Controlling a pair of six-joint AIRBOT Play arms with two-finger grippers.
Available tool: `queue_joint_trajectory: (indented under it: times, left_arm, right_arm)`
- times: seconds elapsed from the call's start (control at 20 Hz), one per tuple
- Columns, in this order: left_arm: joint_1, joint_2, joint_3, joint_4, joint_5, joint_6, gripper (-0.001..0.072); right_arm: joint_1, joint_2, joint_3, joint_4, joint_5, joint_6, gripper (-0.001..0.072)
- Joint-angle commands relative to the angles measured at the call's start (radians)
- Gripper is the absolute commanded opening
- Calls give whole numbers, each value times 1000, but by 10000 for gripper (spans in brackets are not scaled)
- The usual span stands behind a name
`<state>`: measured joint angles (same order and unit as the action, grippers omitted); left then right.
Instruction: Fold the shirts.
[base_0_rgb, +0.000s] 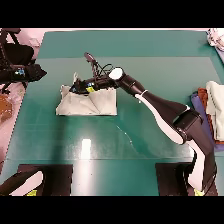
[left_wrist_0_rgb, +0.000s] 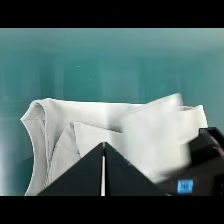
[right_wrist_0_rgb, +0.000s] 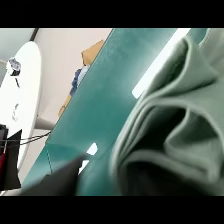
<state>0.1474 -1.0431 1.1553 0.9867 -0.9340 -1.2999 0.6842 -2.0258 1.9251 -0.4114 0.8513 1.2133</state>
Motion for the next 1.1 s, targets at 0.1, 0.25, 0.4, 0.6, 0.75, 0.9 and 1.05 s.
queue_joint_trajectory:
  times: [0.1,0.25,0.4,0.6,0.75,0.9,1.05]
  left_arm:
    - [1,1,1,-1,2,0,24]
    - [1,1,1,2,2,1,24]
    - [1,1,1,9,2,19,24]
    - [1,1,1,8,2,26,24]
    - [1,1,1,8,-2,26,24]
    - [1,1,1,9,-2,26,24]
    - [1,1,1,9,-3,26,24]
  right_arm:
    - [8,-31,31,12,50,28,634]
    - [3,-22,31,25,77,20,634]
    - [-33,21,31,6,106,13,632]
    - [-96,31,30,-194,111,151,0]
    - [-121,-23,31,-182,115,170,13]
    - [-117,-56,31,-187,109,169,13]
    - [-108,-77,31,-184,59,174,12]
